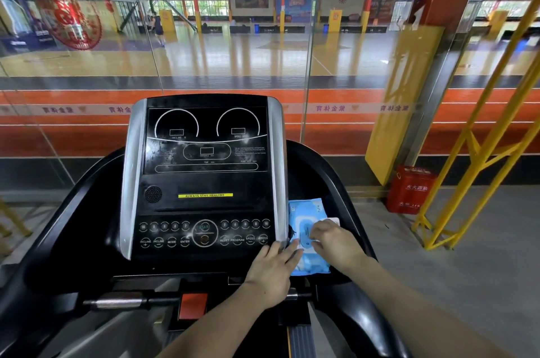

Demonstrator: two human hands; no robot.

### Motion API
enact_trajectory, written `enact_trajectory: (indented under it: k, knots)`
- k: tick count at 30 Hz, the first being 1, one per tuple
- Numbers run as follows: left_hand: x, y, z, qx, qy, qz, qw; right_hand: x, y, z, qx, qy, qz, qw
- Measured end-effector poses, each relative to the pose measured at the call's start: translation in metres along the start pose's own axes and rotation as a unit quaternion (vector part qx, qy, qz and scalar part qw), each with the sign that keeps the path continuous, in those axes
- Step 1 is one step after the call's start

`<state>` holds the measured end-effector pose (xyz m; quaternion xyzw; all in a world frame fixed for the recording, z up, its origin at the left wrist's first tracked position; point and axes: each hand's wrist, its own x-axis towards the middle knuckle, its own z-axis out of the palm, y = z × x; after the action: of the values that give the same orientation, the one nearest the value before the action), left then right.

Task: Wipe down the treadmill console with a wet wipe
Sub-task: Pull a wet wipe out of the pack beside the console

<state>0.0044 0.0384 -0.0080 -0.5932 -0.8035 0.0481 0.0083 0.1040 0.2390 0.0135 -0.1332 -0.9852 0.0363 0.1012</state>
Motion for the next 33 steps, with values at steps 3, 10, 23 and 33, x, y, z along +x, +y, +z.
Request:
enact_trajectory:
  k: [3, 10, 23, 33]
  knots:
    - [0.002, -0.002, 0.001, -0.004, 0.001, 0.001, 1.000, 0.009, -0.004, -0.006, -0.039, -0.032, -0.018, 0.999]
    - [0.003, -0.005, 0.001, -0.007, 0.009, 0.012, 1.000, 0.023, -0.014, -0.013, -0.170, -0.091, -0.074, 0.979]
    - [0.001, -0.004, -0.001, -0.012, 0.012, 0.013, 1.000, 0.019, -0.007, -0.001, -0.189, -0.025, -0.106, 0.976]
    - [0.001, -0.003, 0.001, -0.032, 0.016, 0.004, 0.999, 0.045, 0.006, -0.019, -0.004, 0.045, 0.041, 0.998]
